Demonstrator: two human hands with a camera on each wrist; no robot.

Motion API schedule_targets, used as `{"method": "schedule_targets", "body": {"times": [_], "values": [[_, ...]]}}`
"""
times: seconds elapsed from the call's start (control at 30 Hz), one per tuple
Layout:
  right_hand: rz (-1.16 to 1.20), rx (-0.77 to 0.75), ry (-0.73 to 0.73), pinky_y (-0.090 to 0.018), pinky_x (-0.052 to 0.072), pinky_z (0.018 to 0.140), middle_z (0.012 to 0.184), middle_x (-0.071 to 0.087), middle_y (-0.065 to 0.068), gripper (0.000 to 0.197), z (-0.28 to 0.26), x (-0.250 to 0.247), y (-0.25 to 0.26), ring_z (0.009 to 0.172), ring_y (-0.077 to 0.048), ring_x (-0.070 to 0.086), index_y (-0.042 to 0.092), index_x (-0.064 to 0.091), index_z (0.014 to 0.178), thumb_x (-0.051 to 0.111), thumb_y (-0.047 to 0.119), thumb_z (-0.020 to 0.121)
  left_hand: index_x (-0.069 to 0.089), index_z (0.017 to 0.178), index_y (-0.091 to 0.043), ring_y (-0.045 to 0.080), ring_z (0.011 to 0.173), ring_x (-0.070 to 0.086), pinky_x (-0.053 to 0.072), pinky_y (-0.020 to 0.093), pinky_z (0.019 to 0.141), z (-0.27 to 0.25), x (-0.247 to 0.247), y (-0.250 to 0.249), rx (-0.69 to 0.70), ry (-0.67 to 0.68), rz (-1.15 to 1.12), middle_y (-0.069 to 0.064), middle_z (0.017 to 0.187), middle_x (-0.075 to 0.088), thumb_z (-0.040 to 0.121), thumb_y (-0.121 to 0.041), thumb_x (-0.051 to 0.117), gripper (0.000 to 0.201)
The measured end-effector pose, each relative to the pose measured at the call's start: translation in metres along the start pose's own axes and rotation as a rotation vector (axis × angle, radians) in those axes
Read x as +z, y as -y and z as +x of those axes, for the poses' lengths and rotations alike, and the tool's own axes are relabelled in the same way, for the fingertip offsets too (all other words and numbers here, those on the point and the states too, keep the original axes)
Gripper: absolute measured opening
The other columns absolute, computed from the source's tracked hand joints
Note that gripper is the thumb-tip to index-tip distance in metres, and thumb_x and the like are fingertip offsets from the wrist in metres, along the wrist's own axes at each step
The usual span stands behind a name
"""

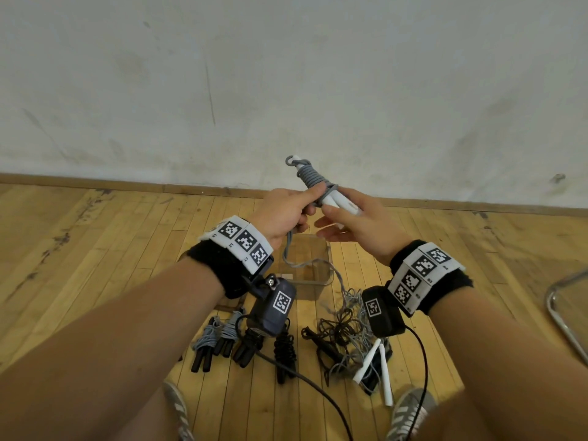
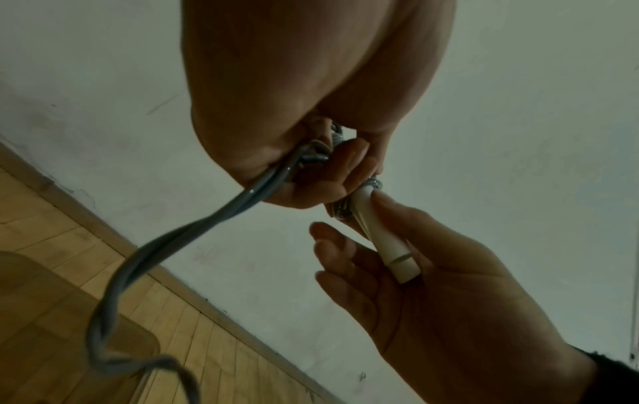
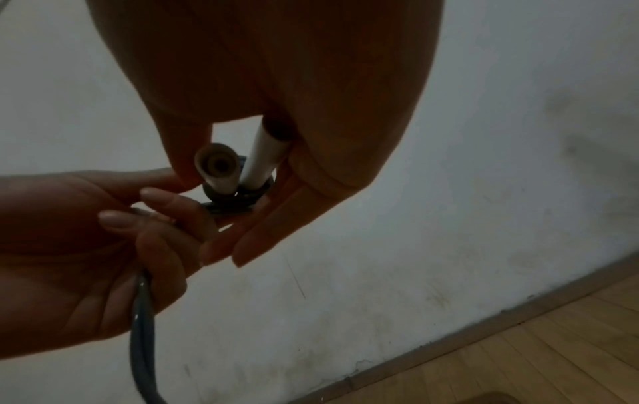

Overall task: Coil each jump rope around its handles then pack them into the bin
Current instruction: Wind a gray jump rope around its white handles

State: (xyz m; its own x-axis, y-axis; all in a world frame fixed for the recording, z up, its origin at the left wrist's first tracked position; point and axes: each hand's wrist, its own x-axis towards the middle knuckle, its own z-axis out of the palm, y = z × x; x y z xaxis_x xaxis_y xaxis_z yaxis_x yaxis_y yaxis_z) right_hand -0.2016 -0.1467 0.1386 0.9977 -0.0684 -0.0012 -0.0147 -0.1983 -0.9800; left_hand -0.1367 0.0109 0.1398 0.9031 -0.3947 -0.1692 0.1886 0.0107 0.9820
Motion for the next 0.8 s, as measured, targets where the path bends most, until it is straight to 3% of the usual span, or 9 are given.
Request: {"method": "schedule_targets", "body": {"times": [0.1,0.2,0.33,0.43,0.5,0.57,0.7,0.8], "values": [[-0.060,-0.057,-0.018,-0.039,0.062,0.078,0.107,0.074,-0.016,0.032,0.001,-0.003,-0.003,0.087,-0.028,0.076,0.013,0.060,0.131,0.065,0.014,0.099,0.073,0.104,0.001,0.008,0.048,0.051,0.050,0.021,0.054,-0.001,0.002,0.003,-0.005,-0.001,-0.005,0.000,0.067,0.064,0.098,-0.035,0.068,0.037],[-0.161,-0.097,-0.073,-0.033,0.061,0.070,0.109,0.074,-0.009,0.046,0.004,-0.006,-0.006,0.082,-0.023,0.077,0.018,0.053,0.140,0.068,0.015,0.097,0.075,0.105,-0.002,0.011,0.053,0.062,0.058,0.024,0.060,-0.002,0.004,0.002,-0.008,0.007,0.002,0.004,0.072,0.071,0.097,-0.034,0.069,0.034],[-0.289,-0.167,-0.178,-0.037,0.064,0.072,0.108,0.071,0.000,0.055,0.004,-0.006,-0.011,0.076,-0.016,0.076,0.024,0.047,0.145,0.069,0.019,0.095,0.075,0.106,0.000,0.015,0.064,0.069,0.063,0.037,0.082,0.001,0.005,0.004,0.037,-0.022,0.072,0.014,0.088,0.075,0.097,-0.029,0.069,0.030],[-0.327,-0.188,-0.232,-0.031,0.062,0.060,0.111,0.068,0.001,0.058,0.004,-0.007,-0.011,0.069,-0.013,0.073,0.027,0.046,0.146,0.070,0.019,0.094,0.077,0.103,-0.006,0.017,0.076,0.073,0.058,0.041,0.095,0.002,0.003,0.005,0.075,-0.004,0.171,0.011,0.093,0.079,0.100,-0.028,0.065,0.025],[-0.358,-0.180,-0.256,-0.021,0.055,0.052,0.112,0.066,0.000,0.059,0.004,-0.007,-0.010,0.063,-0.009,0.070,0.028,0.045,0.147,0.069,0.020,0.094,0.077,0.107,-0.009,0.013,0.075,0.072,0.057,0.036,0.091,0.000,0.003,0.003,0.058,0.033,0.217,0.006,0.089,0.079,0.101,-0.029,0.062,0.026],[-0.380,-0.175,-0.273,-0.020,0.053,0.050,0.114,0.065,0.001,0.058,0.005,-0.007,-0.012,0.064,-0.009,0.068,0.030,0.044,0.146,0.069,0.022,0.094,0.076,0.110,-0.011,0.009,0.071,0.069,0.057,0.031,0.080,-0.002,0.005,0.002,0.034,0.063,0.232,0.002,0.086,0.078,0.102,-0.030,0.060,0.026],[-0.512,-0.213,-0.284,-0.040,0.060,0.064,0.107,0.067,0.001,0.056,0.007,-0.003,-0.013,0.071,-0.018,0.067,0.032,0.039,0.148,0.064,0.030,0.098,0.076,0.108,-0.007,0.008,0.061,0.062,0.053,0.027,0.068,-0.003,0.007,-0.001,0.030,0.043,0.169,0.002,0.079,0.075,0.102,-0.029,0.060,0.027],[-0.544,-0.241,-0.229,-0.044,0.056,0.065,0.091,0.066,0.001,0.045,0.003,0.005,-0.010,0.071,-0.017,0.063,0.034,0.033,0.151,0.043,0.037,0.107,0.078,0.101,-0.005,0.010,0.061,0.060,0.052,0.026,0.064,-0.002,0.006,-0.001,0.032,-0.011,0.110,0.003,0.077,0.075,0.099,-0.039,0.063,0.037]]}}
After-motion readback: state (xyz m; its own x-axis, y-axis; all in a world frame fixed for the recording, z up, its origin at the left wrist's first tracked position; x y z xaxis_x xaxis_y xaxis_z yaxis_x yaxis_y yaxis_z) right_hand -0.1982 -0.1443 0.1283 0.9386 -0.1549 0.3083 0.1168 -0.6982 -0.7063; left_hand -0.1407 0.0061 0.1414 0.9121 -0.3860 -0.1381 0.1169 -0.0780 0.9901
